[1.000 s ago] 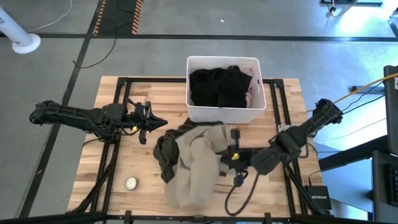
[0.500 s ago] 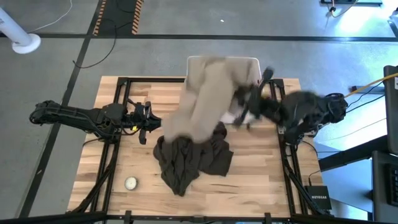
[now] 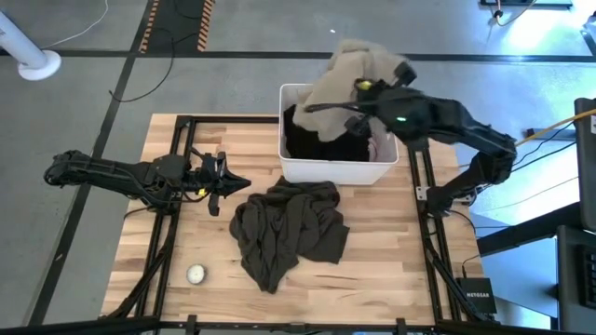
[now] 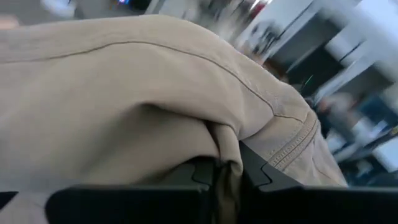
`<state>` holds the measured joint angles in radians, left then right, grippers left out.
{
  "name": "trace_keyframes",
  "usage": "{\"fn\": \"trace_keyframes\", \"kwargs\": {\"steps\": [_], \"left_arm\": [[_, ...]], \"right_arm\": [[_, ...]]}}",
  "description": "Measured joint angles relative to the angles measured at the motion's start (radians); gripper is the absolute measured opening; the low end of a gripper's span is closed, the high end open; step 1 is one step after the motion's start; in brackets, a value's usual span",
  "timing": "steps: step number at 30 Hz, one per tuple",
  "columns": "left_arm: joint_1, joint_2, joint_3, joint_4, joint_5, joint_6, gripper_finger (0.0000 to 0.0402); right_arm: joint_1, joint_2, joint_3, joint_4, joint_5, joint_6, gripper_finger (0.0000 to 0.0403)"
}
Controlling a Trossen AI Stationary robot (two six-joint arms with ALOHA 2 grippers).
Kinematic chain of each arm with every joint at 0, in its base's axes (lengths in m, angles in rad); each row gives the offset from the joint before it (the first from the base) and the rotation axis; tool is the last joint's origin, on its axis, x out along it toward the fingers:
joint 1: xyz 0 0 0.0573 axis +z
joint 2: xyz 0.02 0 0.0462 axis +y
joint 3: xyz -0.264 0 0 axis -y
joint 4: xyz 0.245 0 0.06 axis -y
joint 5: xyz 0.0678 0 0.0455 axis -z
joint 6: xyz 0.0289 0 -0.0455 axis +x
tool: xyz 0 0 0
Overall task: Sort clothes
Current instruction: Put the light brown shorts into the white laundry bin, then put the black jacket into the white laundry bin
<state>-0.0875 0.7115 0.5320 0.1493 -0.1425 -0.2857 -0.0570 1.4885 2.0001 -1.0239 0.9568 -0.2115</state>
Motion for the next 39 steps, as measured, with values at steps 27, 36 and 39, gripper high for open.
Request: {"fn": "trace_keyframes", "kwargs": {"steps": [27,36,39], "left_arm": [[0.000,0.000,0.000,0.000,0.000,-0.012,0.0000],[0.000,0.000,0.000,-0.003,0.000,-0.019,0.0000],[0.000,0.000,0.000,-0.005,0.000,-0.021,0.0000]], "right_arm": [[-0.251,0.003,-0.563,0.392,-0.458,0.239,0.0098],[-0.250,0.002,-0.326,0.184,-0.550,0.276,0.0248],[-0.232,0.001,-0.237,0.101,-0.671,0.314,0.0279]]}}
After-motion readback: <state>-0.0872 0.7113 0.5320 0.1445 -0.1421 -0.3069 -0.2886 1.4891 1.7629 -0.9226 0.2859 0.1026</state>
